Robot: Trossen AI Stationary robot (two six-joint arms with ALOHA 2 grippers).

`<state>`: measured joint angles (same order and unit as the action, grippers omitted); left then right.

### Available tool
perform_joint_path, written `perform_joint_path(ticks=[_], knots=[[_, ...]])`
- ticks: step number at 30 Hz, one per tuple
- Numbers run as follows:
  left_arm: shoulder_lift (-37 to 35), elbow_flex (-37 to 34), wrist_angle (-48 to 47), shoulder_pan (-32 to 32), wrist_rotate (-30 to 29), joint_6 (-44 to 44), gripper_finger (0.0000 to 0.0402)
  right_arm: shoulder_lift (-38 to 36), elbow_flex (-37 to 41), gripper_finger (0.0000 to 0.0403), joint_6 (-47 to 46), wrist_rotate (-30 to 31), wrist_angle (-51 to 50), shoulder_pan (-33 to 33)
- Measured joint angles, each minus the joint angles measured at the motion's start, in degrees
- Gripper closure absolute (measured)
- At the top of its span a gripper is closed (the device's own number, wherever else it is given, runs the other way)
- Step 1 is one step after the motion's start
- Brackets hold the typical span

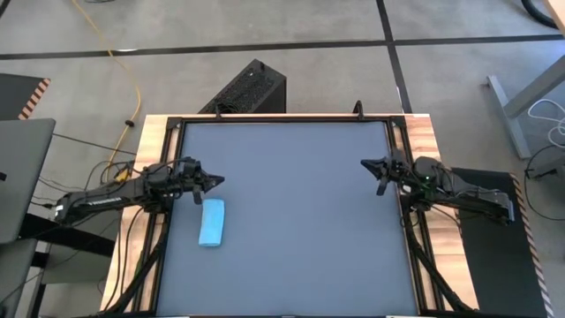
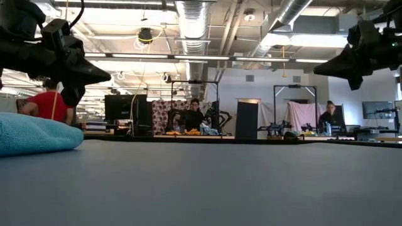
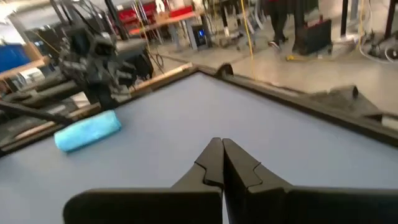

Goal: Roll towel into tight, uniform cylinder
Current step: Return to Home Position

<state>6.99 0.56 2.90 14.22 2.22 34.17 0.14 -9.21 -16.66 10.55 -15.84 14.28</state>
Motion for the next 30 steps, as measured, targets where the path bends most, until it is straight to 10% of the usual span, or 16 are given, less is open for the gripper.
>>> perform_joint_path(ticks=[30], knots=[[0.1,-0.1,-1.4,0.0,-2.9,-11.0,0.0401,0.2,4.8,0.036,5.1,0.0,9.4,0.1]])
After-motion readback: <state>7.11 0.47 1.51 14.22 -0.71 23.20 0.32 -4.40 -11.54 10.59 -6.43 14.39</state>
